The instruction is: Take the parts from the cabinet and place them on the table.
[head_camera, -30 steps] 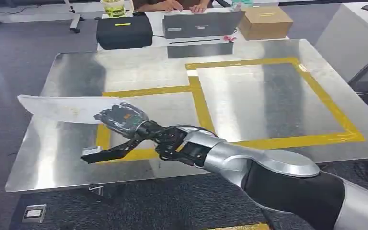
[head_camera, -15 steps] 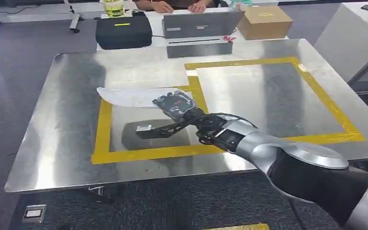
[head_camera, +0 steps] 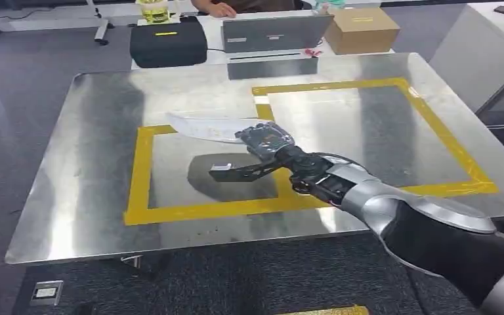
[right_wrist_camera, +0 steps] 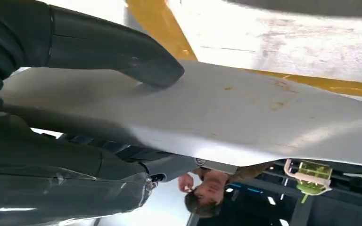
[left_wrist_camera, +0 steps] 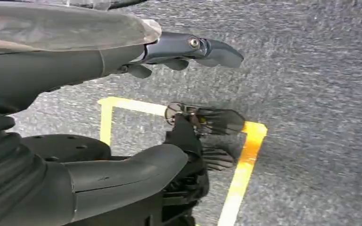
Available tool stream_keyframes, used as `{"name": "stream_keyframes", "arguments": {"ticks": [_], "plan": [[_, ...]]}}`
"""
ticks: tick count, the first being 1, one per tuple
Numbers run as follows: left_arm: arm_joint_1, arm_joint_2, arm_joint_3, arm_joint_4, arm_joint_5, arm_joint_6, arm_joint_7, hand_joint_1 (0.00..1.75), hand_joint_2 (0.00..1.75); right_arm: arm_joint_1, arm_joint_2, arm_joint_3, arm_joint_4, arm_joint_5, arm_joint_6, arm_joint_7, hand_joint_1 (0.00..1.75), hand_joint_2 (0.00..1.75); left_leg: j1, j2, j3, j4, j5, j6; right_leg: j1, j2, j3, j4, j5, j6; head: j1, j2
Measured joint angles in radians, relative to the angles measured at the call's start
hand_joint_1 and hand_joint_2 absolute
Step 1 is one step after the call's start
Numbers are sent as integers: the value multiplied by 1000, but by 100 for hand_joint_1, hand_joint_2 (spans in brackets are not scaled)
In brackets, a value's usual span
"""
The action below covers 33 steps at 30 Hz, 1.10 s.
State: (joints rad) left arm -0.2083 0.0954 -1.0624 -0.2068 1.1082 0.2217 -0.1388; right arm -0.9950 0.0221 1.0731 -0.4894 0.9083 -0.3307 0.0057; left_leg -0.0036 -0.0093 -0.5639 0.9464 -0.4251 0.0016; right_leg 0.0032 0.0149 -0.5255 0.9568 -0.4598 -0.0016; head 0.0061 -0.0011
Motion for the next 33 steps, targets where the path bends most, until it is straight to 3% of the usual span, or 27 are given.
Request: {"name": "stream_keyframes", "arguments": {"ticks": [9,25,33], "plan": [[-3,0,9,0,40,10,-34,0,175,15,0,-33,-2,0,0,-20,175,175,0,0,0,0,0,0,0,0,0,0,0,0,0,0],[-2,0,35,0,57,25,-15,0,175,37,0,-48,-5,-11,0,-38,175,175,0,0,0,0,0,0,0,0,0,0,0,0,0,0],[-2,0,35,0,50,84,2,0,175,44,0,-54,-5,-21,-2,-42,175,175,0,0,0,0,0,0,0,0,0,0,0,0,0,0]]}}
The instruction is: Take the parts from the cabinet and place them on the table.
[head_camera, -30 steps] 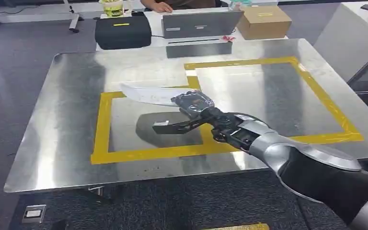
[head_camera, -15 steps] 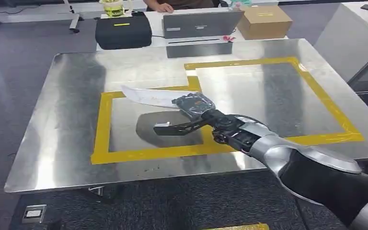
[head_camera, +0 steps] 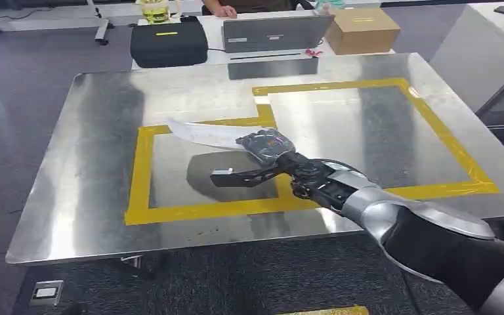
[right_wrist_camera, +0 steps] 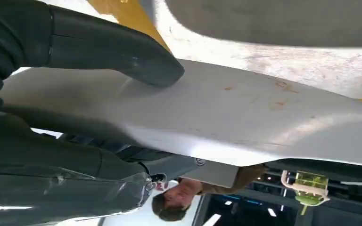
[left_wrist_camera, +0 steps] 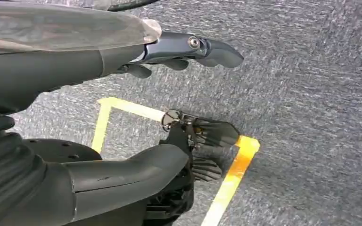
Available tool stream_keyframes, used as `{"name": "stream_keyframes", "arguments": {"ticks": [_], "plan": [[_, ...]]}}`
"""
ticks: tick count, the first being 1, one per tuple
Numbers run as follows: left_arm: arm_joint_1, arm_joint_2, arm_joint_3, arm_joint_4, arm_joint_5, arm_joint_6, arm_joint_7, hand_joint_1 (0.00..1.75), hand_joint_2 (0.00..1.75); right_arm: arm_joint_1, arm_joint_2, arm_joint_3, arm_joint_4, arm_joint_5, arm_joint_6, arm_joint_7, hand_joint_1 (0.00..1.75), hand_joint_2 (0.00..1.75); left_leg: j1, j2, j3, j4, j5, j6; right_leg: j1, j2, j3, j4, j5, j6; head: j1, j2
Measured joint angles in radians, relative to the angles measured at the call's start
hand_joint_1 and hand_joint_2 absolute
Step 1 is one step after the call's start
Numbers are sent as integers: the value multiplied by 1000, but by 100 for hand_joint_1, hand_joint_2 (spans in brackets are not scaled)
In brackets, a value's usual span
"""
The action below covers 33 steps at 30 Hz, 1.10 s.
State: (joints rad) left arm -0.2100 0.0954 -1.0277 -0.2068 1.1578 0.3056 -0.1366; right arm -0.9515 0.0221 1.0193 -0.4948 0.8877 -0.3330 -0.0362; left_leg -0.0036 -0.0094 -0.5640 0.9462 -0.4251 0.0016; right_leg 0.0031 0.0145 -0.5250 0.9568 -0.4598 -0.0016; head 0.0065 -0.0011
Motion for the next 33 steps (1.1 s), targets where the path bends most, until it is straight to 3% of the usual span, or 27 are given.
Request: {"name": "stream_keyframes", "arguments": {"ticks": [1,2,8,9,33], "plan": [[0,0,0,0,-1,2,0,0,175,0,0,0,0,0,0,0,175,175,0,0,0,0,0,0,0,0,0,0,0,0,0,0],[0,0,0,0,-2,3,0,0,175,1,0,0,0,0,-1,0,0,175,0,0,0,0,0,0,0,0,0,0,0,0,0,0],[0,0,0,0,-2,36,18,0,175,3,0,-1,0,-11,-2,-2,0,175,0,0,0,0,0,0,0,0,0,0,0,0,0,0],[0,0,0,0,-2,40,21,0,0,4,0,-1,0,-12,-2,-2,0,175,0,0,0,0,0,0,0,0,0,0,0,0,0,0],[1,-2,0,0,-27,23,57,0,0,7,0,-5,0,-28,-2,6,0,175,0,0,1,0,0,0,0,0,0,0,0,0,0,0]]}}
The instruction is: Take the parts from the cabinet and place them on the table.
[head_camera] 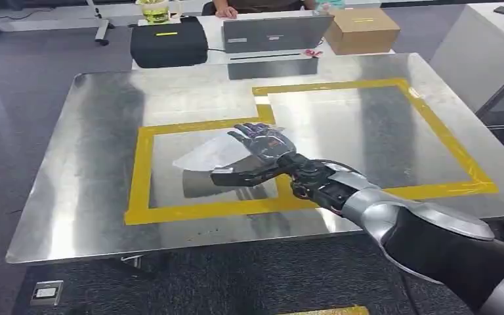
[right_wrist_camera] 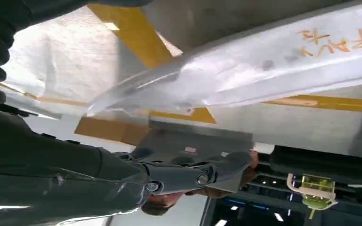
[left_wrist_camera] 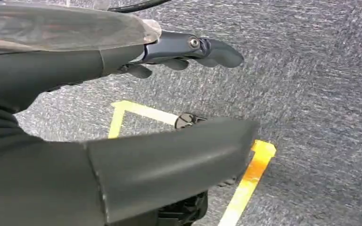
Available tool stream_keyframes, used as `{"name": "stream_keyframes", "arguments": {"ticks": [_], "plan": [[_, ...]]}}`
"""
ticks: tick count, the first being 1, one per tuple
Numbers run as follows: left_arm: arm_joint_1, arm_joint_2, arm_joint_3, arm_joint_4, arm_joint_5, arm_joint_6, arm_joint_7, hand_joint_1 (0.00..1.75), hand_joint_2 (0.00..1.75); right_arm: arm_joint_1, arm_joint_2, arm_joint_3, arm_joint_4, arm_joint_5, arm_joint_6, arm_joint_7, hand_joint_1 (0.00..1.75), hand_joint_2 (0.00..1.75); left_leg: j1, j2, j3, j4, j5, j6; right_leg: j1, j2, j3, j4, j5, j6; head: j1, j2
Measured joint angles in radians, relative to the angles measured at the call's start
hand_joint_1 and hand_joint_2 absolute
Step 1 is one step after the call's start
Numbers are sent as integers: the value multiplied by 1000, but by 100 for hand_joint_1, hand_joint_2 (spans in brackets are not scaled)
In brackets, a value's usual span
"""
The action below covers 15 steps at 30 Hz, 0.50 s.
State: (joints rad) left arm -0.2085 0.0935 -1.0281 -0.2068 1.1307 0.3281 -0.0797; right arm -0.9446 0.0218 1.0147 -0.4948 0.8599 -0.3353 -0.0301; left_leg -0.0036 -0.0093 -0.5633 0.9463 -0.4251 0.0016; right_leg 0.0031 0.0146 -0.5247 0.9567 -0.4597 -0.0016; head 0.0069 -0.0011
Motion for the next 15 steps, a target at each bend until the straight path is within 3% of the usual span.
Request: {"name": "stream_keyframes", "arguments": {"ticks": [5,12,15], "plan": [[0,0,0,0,-2,-8,6,0,0,3,-1,-10,-3,-44,-16,-3,0,175,0,0,0,0,0,0,0,0,0,0,0,0,0,0],[7,0,0,0,5,-11,6,0,0,-9,-18,-114,-101,-413,-103,-111,0,175,0,0,1,0,0,0,0,0,1,0,0,0,0,0],[15,1,0,0,18,-45,-10,0,0,-16,-41,-161,-216,-583,-103,-108,0,175,0,0,1,0,0,0,0,0,1,0,0,0,0,0]]}}
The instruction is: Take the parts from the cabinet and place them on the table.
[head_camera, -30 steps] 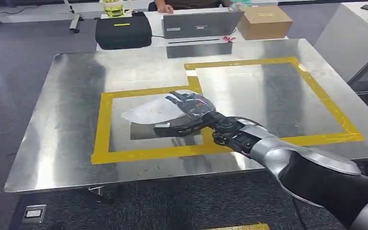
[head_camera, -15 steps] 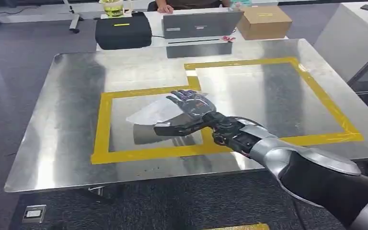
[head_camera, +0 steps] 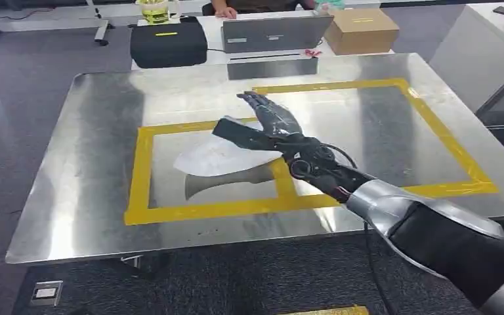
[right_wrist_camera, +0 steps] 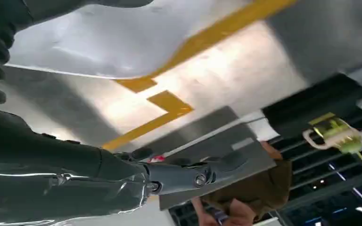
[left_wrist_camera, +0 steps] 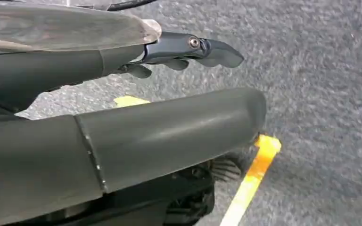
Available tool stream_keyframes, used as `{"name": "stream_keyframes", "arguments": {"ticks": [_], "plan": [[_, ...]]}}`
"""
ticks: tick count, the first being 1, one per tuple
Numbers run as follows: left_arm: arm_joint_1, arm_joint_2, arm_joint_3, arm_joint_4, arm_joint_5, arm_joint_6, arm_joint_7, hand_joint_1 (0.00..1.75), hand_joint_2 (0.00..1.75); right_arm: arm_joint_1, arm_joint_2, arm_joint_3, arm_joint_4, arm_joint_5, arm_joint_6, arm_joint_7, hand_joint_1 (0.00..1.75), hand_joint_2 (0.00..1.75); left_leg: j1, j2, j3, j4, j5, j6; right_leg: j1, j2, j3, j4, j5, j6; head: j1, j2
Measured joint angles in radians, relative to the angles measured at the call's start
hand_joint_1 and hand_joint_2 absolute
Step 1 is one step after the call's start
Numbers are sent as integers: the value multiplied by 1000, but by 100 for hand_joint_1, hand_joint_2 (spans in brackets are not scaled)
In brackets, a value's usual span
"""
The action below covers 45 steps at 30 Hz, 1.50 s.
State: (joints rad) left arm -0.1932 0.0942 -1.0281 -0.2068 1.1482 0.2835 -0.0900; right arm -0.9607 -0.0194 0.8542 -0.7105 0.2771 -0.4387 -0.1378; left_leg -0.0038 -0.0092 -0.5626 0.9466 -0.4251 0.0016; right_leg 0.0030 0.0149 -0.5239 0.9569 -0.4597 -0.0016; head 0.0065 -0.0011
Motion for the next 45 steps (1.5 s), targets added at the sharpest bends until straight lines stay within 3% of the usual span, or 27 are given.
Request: {"name": "stream_keyframes", "arguments": {"ticks": [6,14,18,21,24,26,29,34,40,42,43,45], "plan": [[12,1,0,0,14,-39,-30,0,0,-59,-52,-60,-253,-81,25,114,0,175,0,0,1,0,0,0,0,0,1,0,0,0,0,0],[17,1,0,0,22,-42,-32,0,0,-77,-90,-93,-436,-90,20,108,0,175,0,0,1,0,0,0,0,0,1,0,0,0,0,0],[24,1,3,0,36,-51,-47,0,0,-124,-99,-118,-506,-159,65,123,0,175,0,0,2,0,0,0,0,-1,2,0,0,0,0,0],[29,1,19,0,61,-74,-91,0,0,-104,-100,-137,-577,-339,119,40,0,175,0,0,2,0,0,0,0,-1,2,-1,0,0,0,0],[28,0,33,0,75,-100,-143,0,0,-9,-99,-150,-671,-478,125,-143,0,175,0,-1,3,-1,0,0,0,-2,3,-1,-1,0,-1,0],[29,-1,43,0,78,-105,-163,0,0,84,-99,-152,-758,-486,105,-257,0,175,0,-1,3,-1,-1,0,0,-2,4,-1,-1,1,2,0],[32,-1,53,0,90,-105,-178,0,0,225,-98,-150,-894,-436,35,-346,0,175,0,-1,3,-1,-1,0,0,-2,4,-1,-2,0,2,0],[46,-1,71,0,91,-101,-191,0,0,386,-97,-148,-1081,-264,-83,-404,0,175,0,-1,3,-2,-2,0,0,-2,4,-2,-2,1,1,0],[46,-1,72,0,92,-101,-191,0,0,390,-97,-148,-1088,-257,-86,-407,0,175,0,-1,3,-2,-2,0,0,-2,4,-2,-2,1,1,0],[50,-2,74,0,92,-101,-191,0,0,423,-97,-147,-1132,-220,-106,-418,0,175,0,-1,3,-2,-2,0,0,-2,4,-2,-2,1,0,0],[57,-3,74,0,95,-101,-191,0,0,501,-98,-148,-1243,-184,-140,-423,0,175,0,-1,4,-2,-2,0,0,-1,4,-2,-2,0,0,0],[58,-3,74,0,95,-101,-191,0,0,516,-98,-148,-1274,-183,-141,-423,0,175,0,-1,4,-2,-2,0,0,-1,4,-2,-2,0,0,0]]}}
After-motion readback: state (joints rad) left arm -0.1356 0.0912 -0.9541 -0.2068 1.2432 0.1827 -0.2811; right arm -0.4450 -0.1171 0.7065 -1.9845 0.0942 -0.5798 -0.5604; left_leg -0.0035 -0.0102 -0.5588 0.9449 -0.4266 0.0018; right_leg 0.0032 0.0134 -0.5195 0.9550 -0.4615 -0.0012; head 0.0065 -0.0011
